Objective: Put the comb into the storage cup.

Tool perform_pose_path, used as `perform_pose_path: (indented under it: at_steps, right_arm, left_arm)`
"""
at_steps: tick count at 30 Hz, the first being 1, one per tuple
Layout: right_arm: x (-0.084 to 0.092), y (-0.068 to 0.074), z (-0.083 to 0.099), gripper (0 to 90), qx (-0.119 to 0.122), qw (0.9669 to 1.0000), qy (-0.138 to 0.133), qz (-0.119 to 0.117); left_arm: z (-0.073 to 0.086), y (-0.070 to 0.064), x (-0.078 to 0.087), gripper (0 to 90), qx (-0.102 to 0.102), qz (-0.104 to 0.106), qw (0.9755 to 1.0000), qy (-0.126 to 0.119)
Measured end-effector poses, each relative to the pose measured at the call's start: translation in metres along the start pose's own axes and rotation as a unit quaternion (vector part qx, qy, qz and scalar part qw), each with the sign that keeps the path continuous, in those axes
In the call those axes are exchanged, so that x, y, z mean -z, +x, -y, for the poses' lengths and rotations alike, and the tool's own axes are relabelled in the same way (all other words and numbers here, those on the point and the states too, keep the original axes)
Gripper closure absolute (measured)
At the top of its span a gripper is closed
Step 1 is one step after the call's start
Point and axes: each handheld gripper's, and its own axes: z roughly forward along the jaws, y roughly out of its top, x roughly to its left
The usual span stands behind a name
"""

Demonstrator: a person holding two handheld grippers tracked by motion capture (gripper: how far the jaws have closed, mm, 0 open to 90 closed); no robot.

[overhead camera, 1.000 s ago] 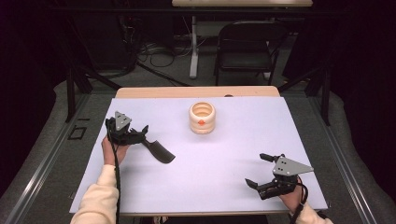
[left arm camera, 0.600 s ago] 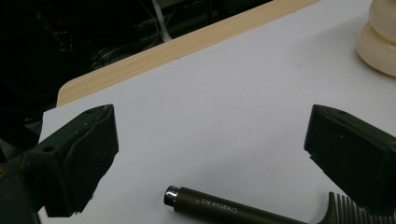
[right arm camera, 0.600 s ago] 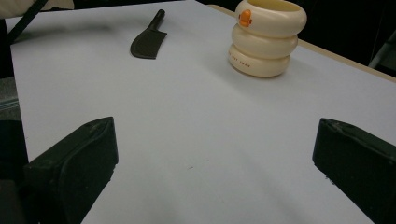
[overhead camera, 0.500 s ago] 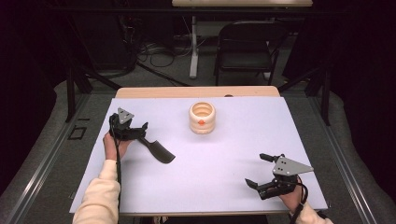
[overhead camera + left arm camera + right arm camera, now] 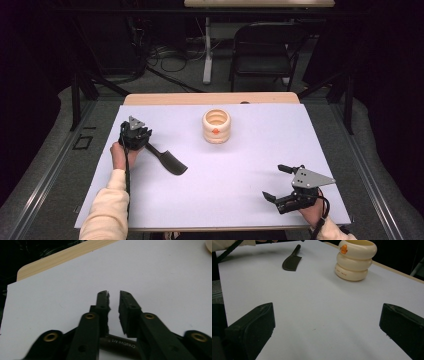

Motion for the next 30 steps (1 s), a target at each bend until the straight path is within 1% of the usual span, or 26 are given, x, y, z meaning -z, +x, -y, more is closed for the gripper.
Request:
perform_pose_path:
  at_steps: [2,5,10,12,13,15,18,19,24,25,30]
  right_arm:
    - [0.0,0.0,0.0,0.0,0.0,1.0,0.0,0.0]
    - [0.0,0.0,0.0,0.0,-0.001,1.0,0.0,0.0]
    - [0.0,0.0,0.0,0.0,-0.001,1.0,0.001,0.0]
    - [0.0,0.0,0.0,0.0,0.0,1.0,0.001,0.001]
    - [0.0,0.0,0.0,0.0,0.0,1.0,0.001,0.001]
    - [0.0,0.0,0.0,0.0,0.0,1.0,0.001,0.001]
    - [0.001,-0.001,0.0,0.0,0.001,1.0,0.001,0.001]
    - [0.001,-0.001,0.0,0.0,0.0,1.0,0.002,0.001]
    - [0.001,0.0,0.0,0.0,0.001,1.0,0.002,0.001]
    - [0.001,0.0,0.0,0.0,0.001,1.0,0.002,0.001]
    - [0.001,0.0,0.0,0.0,0.001,1.0,0.002,0.001]
  left_arm:
    - [0.0,0.002,-0.002,89.8,0.0,0.001,1.0,0.006]
    - [0.001,0.003,-0.006,90.0,-0.003,-0.004,0.9998,0.019]
    - [0.002,0.005,-0.012,90.0,-0.007,-0.009,0.9994,0.033]
    - [0.003,0.005,-0.014,90.0,-0.01,-0.015,0.999,0.041]
    - [0.003,0.006,-0.015,90.0,-0.011,-0.012,0.9989,0.044]
    - [0.004,0.006,-0.017,90.0,-0.013,-0.017,0.9985,0.051]
    - [0.005,0.006,-0.019,90.0,-0.018,-0.018,0.9981,0.056]
    - [0.005,0.006,-0.019,90.0,-0.022,-0.017,0.9976,0.063]
    - [0.006,0.006,-0.02,90.0,-0.028,-0.021,0.9964,0.077]
    - [0.006,0.006,-0.021,90.0,-0.028,-0.022,0.9964,0.077]
    - [0.007,0.006,-0.021,90.0,-0.026,-0.016,0.9958,0.086]
